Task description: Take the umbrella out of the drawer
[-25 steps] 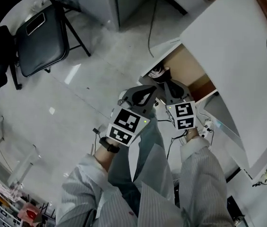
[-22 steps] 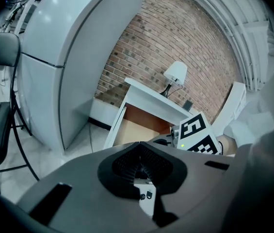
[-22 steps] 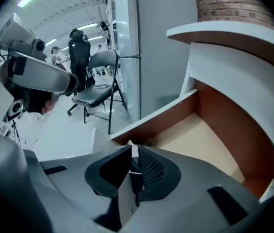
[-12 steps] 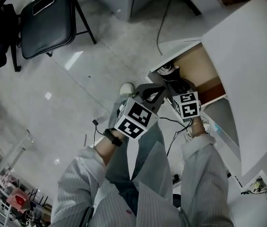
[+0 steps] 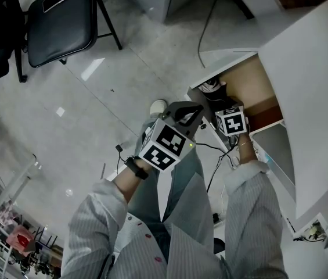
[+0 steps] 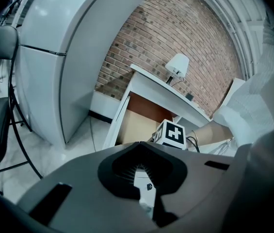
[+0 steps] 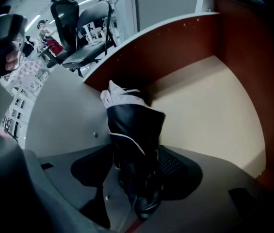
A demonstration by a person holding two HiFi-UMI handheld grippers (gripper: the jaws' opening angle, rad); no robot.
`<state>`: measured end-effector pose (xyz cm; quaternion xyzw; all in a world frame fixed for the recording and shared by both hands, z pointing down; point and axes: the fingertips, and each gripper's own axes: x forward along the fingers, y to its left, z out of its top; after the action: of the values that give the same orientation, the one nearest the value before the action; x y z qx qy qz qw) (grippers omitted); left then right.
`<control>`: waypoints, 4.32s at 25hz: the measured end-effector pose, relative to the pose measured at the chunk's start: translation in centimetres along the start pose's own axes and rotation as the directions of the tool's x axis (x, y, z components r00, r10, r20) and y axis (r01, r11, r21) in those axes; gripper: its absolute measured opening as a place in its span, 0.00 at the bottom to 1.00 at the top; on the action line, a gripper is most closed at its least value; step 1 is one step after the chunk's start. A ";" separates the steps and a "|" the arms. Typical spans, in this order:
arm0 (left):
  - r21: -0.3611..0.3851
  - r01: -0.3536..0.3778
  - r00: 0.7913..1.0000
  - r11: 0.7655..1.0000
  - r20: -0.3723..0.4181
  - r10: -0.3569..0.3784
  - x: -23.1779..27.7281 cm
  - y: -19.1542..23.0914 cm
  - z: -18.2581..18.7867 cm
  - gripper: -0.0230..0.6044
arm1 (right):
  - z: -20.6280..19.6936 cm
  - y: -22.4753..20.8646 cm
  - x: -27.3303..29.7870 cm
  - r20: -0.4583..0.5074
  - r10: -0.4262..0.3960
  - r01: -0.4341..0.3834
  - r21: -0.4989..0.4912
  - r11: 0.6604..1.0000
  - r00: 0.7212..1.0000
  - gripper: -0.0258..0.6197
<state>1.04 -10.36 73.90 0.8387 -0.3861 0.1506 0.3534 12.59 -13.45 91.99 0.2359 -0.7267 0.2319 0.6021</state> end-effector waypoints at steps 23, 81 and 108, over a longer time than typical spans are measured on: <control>0.008 -0.023 1.000 1.000 0.001 0.023 -1.1 0.3 0.9 0.05 | -1.2 0.3 0.4 -0.115 -0.006 0.008 0.017 1.000 0.993 0.33; 0.288 0.006 0.946 0.958 0.309 -0.099 -20.4 -17.1 24.2 0.05 | 11.7 10.0 -48.8 0.748 -0.223 -0.001 0.286 0.958 0.625 0.33; 0.297 0.030 0.898 0.954 0.410 -0.156 -24.7 -21.2 28.7 0.05 | 12.0 12.7 -60.4 0.882 -0.225 -0.014 0.253 0.967 0.414 0.33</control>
<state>0.24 -7.80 30.62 0.9106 -0.3877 -0.0013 0.1431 5.41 -7.14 29.80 0.4342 -0.8886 0.1091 0.0995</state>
